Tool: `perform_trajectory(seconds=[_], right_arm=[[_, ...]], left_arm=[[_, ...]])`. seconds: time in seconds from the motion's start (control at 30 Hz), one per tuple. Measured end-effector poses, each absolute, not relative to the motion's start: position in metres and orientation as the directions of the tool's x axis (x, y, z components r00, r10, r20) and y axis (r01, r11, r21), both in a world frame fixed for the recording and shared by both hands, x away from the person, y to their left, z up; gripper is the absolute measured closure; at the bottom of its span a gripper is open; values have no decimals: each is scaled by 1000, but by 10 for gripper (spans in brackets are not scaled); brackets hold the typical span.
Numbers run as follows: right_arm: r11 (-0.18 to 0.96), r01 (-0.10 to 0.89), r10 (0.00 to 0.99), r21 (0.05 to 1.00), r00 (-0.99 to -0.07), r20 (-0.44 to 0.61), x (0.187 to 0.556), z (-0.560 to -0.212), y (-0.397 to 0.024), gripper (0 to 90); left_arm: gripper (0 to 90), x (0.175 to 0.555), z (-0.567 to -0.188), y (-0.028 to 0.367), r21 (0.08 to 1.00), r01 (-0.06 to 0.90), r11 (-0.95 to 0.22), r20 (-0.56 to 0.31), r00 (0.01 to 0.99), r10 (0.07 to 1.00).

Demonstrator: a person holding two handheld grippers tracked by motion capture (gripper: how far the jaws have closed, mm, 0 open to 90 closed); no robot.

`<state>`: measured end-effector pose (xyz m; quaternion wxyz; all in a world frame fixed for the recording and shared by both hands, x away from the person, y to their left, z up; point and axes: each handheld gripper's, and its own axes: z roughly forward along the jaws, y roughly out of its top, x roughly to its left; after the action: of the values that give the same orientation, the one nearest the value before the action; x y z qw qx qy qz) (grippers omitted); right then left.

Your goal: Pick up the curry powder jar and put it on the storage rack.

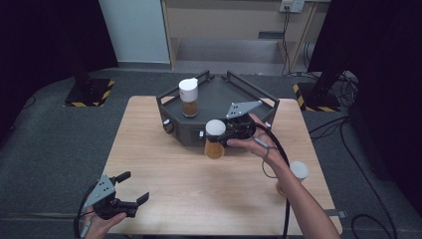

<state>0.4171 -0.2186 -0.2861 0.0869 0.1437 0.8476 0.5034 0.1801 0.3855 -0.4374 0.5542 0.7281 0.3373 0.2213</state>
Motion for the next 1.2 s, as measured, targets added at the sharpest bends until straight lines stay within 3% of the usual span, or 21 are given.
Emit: perform_trajectory(seconds=[0.63,1.2], right_arm=[[440,160,372,883,-928,-17,428,-224,-225,337],[446,183,424,876,-905,-26,444,-193,-217,337]], left_arm=[[0,181,-438,386,957,248,-153,-57,675,735],[0,181,-438,387,957,247,-151,-59,675,736]])
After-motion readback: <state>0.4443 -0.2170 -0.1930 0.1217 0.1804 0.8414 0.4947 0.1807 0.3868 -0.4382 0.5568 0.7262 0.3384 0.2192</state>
